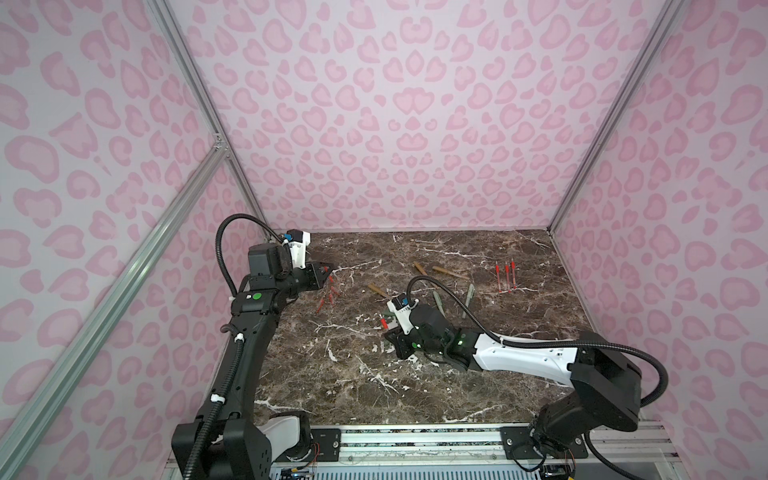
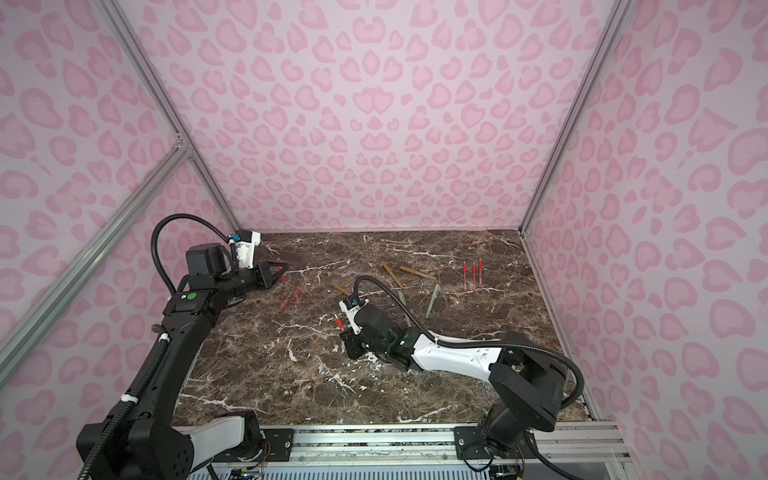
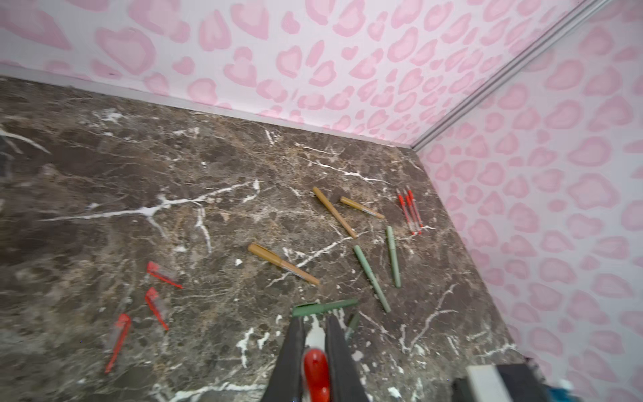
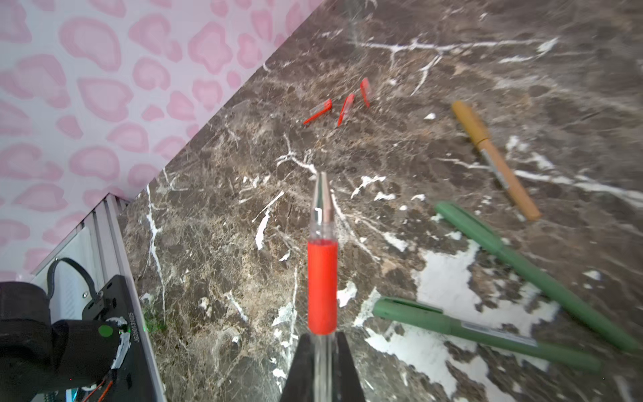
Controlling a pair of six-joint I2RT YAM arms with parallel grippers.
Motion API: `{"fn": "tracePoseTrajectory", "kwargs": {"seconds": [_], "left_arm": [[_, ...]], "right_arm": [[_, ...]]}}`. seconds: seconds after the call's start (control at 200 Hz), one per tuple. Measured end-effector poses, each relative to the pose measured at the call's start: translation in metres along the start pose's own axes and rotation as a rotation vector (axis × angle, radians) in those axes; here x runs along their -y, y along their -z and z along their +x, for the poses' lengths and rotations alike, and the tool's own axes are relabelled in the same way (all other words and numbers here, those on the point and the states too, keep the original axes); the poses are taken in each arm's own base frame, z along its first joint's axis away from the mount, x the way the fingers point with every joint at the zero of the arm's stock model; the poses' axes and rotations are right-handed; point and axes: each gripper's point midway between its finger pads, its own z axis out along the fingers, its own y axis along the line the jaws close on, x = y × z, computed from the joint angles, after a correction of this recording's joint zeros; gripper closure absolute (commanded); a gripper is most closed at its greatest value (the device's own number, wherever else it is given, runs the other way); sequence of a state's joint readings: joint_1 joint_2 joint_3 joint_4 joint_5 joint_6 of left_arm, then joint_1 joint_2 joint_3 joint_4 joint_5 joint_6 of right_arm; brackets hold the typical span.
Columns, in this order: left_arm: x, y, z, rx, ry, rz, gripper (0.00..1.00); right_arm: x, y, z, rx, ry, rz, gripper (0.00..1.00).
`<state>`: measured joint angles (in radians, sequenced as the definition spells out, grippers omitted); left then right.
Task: Open the pen caps
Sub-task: 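Drop the red cap with the left gripper while the right gripper withdraws, then carry the uncapped red pen with the right gripper toward the three uncapped pens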
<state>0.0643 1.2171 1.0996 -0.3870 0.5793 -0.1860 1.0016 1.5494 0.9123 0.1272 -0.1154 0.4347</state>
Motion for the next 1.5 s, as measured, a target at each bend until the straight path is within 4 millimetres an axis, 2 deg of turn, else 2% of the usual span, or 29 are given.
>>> {"fn": "tracePoseTrajectory", "kwargs": {"seconds": [0.065,0.115,0.185,0.235,0.34,0.52,0.745,0.935,1.1,1.5], "left_arm": [[-0.015,-0.004,0.006,-0.026,-0.018,-0.067,0.96],[-0.035,-0.011,0.01,-0.054,-0.042,-0.146,0.96],[-0.065,-0.022,0.02,-0.119,-0.053,-0.258,0.96],[-0.081,-0.026,0.028,-0.167,-0.058,-0.317,0.96],[-0.106,-0.035,0.04,-0.236,-0.082,-0.398,0.96],[-0.147,-0.049,0.067,-0.379,-0.109,-0.519,0.95],[-0.171,-0.068,0.08,-0.477,-0.093,-0.553,0.93],[-0.188,-0.083,0.104,-0.579,-0.07,-0.565,0.92],[-0.195,-0.088,0.12,-0.642,-0.056,-0.562,0.91],[-0.215,-0.102,0.129,-0.701,-0.057,-0.596,0.81]], "right_arm": [[0.007,0.006,-0.007,0.024,-0.012,0.014,1.0],[0.018,0.02,-0.004,0.005,-0.027,0.035,1.0],[0.036,0.039,-0.025,0.066,-0.065,0.089,1.0],[0.044,0.05,-0.031,0.083,-0.076,0.116,1.0],[0.058,0.07,-0.034,0.085,-0.092,0.163,1.0],[0.101,0.104,-0.03,0.075,-0.141,0.305,1.0],[0.143,0.14,-0.012,0.065,-0.206,0.419,1.0],[0.168,0.161,-0.005,0.077,-0.256,0.483,1.0],[0.176,0.172,-0.004,0.089,-0.27,0.505,1.0],[0.182,0.181,0.004,0.086,-0.287,0.511,1.0]]}}
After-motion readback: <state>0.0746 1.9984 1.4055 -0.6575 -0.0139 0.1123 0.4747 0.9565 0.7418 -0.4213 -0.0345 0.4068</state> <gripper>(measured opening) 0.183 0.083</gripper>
